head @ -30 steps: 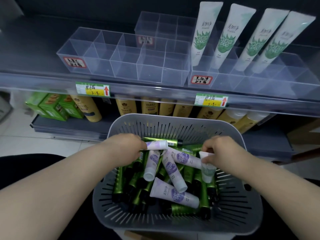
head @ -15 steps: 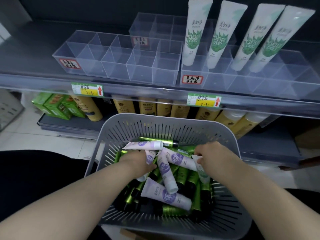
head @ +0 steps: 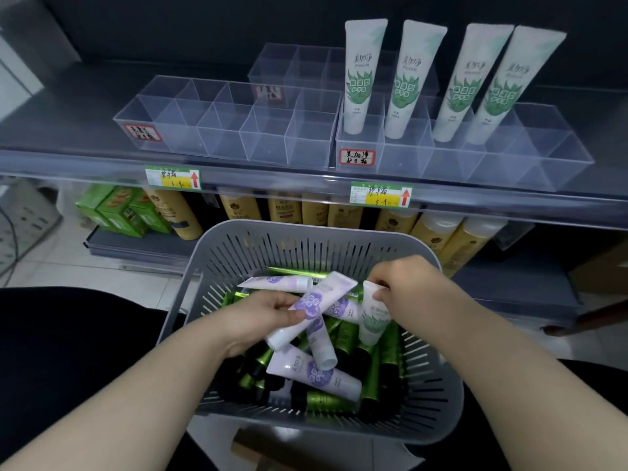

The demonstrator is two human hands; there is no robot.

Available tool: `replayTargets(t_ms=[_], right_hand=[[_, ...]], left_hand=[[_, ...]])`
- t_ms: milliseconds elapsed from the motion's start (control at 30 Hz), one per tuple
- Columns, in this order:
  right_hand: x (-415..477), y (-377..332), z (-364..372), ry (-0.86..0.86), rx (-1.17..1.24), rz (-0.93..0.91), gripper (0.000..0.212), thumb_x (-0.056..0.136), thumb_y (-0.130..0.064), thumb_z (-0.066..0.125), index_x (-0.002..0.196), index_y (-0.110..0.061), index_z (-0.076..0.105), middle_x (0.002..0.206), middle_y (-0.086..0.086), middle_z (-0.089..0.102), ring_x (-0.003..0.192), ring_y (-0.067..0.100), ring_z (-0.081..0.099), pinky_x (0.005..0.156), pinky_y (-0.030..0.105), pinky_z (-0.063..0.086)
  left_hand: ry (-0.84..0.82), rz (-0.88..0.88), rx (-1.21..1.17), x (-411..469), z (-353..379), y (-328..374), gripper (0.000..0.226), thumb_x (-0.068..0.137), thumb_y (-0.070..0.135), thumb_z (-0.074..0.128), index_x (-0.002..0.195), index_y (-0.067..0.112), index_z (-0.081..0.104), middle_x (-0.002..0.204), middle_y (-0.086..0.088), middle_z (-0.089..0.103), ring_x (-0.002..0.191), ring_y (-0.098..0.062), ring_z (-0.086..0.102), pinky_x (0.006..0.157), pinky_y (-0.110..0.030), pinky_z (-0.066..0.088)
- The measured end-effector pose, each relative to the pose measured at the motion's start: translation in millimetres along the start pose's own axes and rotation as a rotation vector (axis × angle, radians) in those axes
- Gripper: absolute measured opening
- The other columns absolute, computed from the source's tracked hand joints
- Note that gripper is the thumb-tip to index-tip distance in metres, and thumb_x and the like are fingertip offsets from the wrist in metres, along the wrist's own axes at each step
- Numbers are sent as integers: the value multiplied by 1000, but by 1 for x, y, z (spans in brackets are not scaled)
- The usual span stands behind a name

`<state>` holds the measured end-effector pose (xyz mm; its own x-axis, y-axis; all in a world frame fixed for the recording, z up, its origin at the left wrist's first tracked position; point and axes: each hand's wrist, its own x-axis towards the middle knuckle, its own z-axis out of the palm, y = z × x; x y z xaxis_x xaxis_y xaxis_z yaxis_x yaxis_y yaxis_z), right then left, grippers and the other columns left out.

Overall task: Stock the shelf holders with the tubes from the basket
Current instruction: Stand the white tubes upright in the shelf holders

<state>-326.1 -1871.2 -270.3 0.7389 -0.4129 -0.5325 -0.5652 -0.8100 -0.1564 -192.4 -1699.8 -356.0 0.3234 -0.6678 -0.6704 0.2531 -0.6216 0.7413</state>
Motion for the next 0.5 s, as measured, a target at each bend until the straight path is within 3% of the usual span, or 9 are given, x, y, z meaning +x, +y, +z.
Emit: replayTargets(t_ms=[67, 133, 200, 300, 367, 500], right_hand=[[-5, -2, -6, -16, 22, -13, 26, 96, -24, 49, 121, -16, 55, 118, 10, 58, 107, 26, 56, 87, 36, 49], [-5, -5, -6, -41, 19, -23, 28, 97, -23, 46, 124, -16, 53, 121, 11, 56, 109, 27, 55, 89, 35, 48], [-3, -9, 1, -75, -34, -31, 30, 97, -22, 48, 125, -15, 53, 122, 11, 55, 110, 27, 55, 89, 35, 47], [1, -15, 23, -90, -131, -68, 29, 90, -16, 58, 119, -16, 56, 115, 8, 58, 101, 27, 58, 81, 34, 49], [2, -16, 34, -24, -138, -126, 25, 89, -12, 57, 114, -16, 58, 109, 8, 59, 96, 27, 59, 75, 33, 49], [-1, -17, 37, 59, -99, -194, 16, 92, -17, 52, 105, -15, 60, 101, 7, 59, 89, 25, 58, 69, 33, 45]], left_hand=[[-26, 65, -143, -6, 13, -5, 34, 86, 7, 62, 120, 12, 58, 114, -7, 67, 104, -18, 63, 82, -28, 51], [-37, 82, -183, -9, 26, -12, 38, 84, 1, 63, 118, 16, 58, 112, -9, 67, 100, -19, 63, 82, -31, 52], [-19, 72, -91, -9, 38, -19, 41, 81, -3, 66, 116, 15, 55, 109, -11, 65, 95, -19, 61, 83, -35, 51], [42, 100, 227, -6, 51, -22, 39, 77, 7, 73, 109, 13, 51, 92, -3, 59, 76, -9, 53, 64, -16, 46], [77, 148, 252, -4, 54, -20, 38, 77, 6, 72, 106, 13, 49, 87, 1, 55, 70, -5, 49, 57, -9, 42], [125, 265, 258, 1, 54, -14, 28, 83, 6, 62, 94, 28, 49, 87, 6, 54, 75, -5, 51, 64, -13, 42]])
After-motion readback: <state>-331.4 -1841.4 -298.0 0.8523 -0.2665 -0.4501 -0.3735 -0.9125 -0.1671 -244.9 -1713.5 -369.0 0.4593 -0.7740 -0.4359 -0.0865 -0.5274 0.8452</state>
